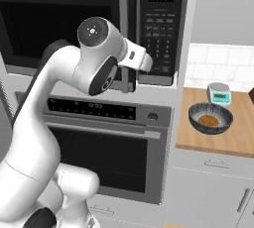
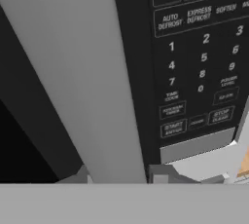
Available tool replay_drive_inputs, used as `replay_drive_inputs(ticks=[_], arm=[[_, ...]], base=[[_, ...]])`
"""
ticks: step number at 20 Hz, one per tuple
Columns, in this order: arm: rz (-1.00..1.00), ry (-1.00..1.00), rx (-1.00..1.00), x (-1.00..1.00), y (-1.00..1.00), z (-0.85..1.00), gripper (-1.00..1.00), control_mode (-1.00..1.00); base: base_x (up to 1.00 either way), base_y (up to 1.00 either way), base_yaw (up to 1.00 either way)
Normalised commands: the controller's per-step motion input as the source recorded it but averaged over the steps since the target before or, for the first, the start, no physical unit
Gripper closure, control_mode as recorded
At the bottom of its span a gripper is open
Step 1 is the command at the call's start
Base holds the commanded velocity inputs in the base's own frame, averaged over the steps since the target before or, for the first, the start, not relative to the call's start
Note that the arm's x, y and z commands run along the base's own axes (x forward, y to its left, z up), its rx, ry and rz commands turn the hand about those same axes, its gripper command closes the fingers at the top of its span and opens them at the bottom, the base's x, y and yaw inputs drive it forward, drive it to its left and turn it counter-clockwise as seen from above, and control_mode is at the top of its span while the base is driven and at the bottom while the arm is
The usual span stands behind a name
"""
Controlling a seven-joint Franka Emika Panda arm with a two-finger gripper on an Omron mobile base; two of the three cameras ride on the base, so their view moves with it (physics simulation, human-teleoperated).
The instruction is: Open the microwave, place the bowl with waffle inside the microwave, then close the microwave door and turn it on.
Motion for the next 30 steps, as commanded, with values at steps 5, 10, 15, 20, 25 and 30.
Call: replay_drive_inputs(ticks=[5, 10, 15, 20, 25, 30], arm=[[-0.19, 0.0, -0.01, -1.0, -0.17, 0.0, 1.0, -1.0], [-0.01, -0.1, -0.01, -1.0, -0.15, -0.14, 1.0, -1.0], [0.01, -0.17, -0.02, -1.0, 0.0, -0.14, 1.0, -1.0], [0.0, -0.23, -0.11, -1.0, 0.16, -0.22, 1.0, -1.0], [0.0, -0.16, -0.16, -1.0, 0.35, -0.27, 1.0, -1.0], [0.0, -0.08, -0.18, -1.0, 0.59, -0.41, 1.0, -1.0]], base=[[0.0, 0.0, 0.0], [0.0, 0.0, 0.0], [0.0, 0.0, 0.0], [0.0, 0.0, 0.0], [0.0, 0.0, 0.0], [0.0, 0.0, 0.0]])
